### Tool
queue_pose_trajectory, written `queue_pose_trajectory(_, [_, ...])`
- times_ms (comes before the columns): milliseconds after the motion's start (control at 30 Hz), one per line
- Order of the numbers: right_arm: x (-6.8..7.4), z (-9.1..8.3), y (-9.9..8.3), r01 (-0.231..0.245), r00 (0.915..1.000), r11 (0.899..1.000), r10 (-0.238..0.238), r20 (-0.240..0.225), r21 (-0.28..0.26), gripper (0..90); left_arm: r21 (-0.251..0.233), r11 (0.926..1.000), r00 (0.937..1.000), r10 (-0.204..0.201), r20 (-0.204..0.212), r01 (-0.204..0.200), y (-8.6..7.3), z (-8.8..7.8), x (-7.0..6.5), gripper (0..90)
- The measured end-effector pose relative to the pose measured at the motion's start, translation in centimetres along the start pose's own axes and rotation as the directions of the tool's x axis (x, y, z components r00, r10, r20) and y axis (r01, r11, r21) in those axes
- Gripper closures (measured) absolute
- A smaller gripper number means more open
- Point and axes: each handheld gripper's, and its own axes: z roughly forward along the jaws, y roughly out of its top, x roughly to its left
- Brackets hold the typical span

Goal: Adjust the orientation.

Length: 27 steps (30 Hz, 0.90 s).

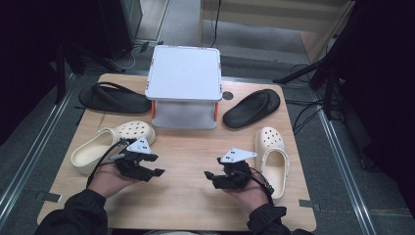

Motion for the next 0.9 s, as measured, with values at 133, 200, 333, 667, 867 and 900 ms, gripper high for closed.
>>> queue_pose_trajectory(133, [-0.48, 0.05, -0.09, -0.04, 0.999, 0.999, 0.04, -0.018, 0.009, 39.3, 0.005, 1.0, 0.9999, -0.009, 0.012, 0.009, -0.07, 0.29, 0.02, 44.3])
queue_pose_trajectory(200, [-0.49, 0.09, -0.1, -0.041, 0.9991, 0.999, 0.041, -0.012, 0.009, 39.6, -0.003, 1.0, 0.9998, -0.007, 0.016, 0.007, -0.14, 0.32, -0.03, 44.7])
queue_pose_trajectory(333, [-0.36, 0.16, 0.01, -0.054, 0.9984, 0.999, 0.054, -0.018, 0.005, 41.2, -0.013, 0.9995, 0.9992, -0.029, 0.026, 0.029, -0.22, 0.21, 0.13, 45.5])
queue_pose_trajectory(667, [-0.59, 0.37, 0.02, -0.043, 0.9982, 0.999, 0.045, -0.04, 0.033, 41.4, -0.021, 0.998, 0.9982, -0.059, 0.011, 0.06, -0.13, 0.02, 0.09, 43.1])
queue_pose_trajectory(867, [-0.76, 0.44, 0.0, -0.048, 0.9974, 0.998, 0.049, -0.052, 0.028, 42.4, -0.022, 0.9979, 0.9981, -0.061, 0.009, 0.061, -0.11, -0.24, -0.03, 43.5])
queue_pose_trajectory(900, [-0.76, 0.48, -0.02, -0.046, 0.9976, 0.999, 0.047, -0.05, 0.027, 42.4, -0.025, 0.9977, 0.998, -0.062, 0.007, 0.062, -0.13, -0.3, -0.04, 43.5])
